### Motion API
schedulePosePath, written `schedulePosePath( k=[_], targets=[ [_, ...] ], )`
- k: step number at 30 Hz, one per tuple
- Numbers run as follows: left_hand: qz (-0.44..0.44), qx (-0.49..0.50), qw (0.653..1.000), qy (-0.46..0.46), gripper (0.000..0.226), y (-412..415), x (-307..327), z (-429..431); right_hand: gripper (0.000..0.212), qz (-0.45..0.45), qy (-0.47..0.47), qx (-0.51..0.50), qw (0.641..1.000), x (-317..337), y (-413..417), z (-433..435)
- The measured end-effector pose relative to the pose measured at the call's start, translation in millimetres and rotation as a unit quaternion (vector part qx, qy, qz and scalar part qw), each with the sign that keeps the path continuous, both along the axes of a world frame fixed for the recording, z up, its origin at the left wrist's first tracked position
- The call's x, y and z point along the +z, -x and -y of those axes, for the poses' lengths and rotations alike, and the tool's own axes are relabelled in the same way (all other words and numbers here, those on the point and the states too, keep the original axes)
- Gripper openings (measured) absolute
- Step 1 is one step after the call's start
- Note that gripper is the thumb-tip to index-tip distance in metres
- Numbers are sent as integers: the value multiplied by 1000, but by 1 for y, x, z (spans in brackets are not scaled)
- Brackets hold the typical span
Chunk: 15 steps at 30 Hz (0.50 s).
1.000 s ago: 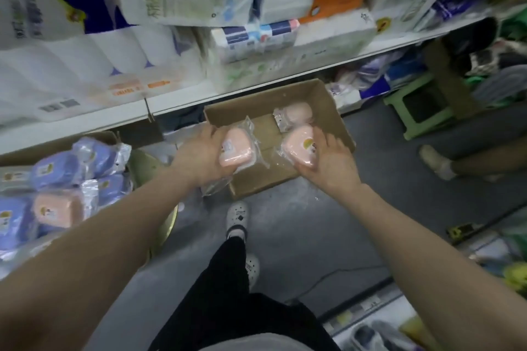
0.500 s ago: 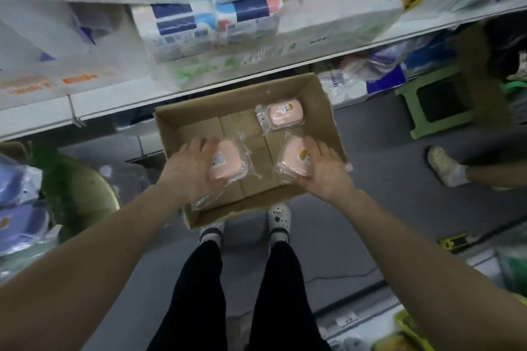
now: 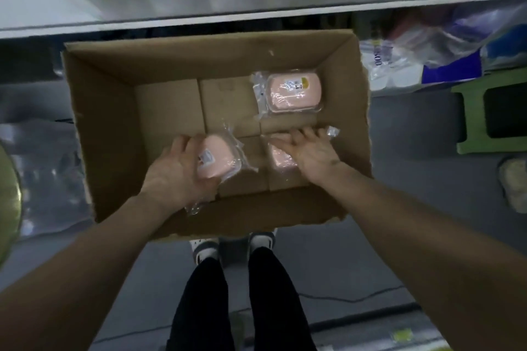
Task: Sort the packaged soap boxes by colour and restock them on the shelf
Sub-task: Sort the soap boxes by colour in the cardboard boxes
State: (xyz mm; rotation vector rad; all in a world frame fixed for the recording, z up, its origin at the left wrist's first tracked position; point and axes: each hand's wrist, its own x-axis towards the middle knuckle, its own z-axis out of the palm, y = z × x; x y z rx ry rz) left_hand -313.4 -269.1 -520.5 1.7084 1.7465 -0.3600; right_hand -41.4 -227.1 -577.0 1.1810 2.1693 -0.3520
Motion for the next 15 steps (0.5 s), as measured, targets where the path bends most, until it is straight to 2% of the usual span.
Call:
schedulePosePath(
  k=[6, 10, 12, 15],
  targets=[
    [7, -1, 1000, -6, 89, -2, -31, -4, 64, -5, -17, -41, 999, -51, 4, -11],
    [2, 0, 1000, 1, 90, -12, -29, -10, 60, -39, 22, -121, 992, -46, 5, -10],
    [-7, -9, 1000, 9, 88, -22, -23, -14, 68, -95, 13, -148, 984, -28, 3, -3],
    [-4, -24, 999, 21, 84, -38, -13, -21, 86, -254, 13, -158, 954, 12, 2, 9]
  ],
)
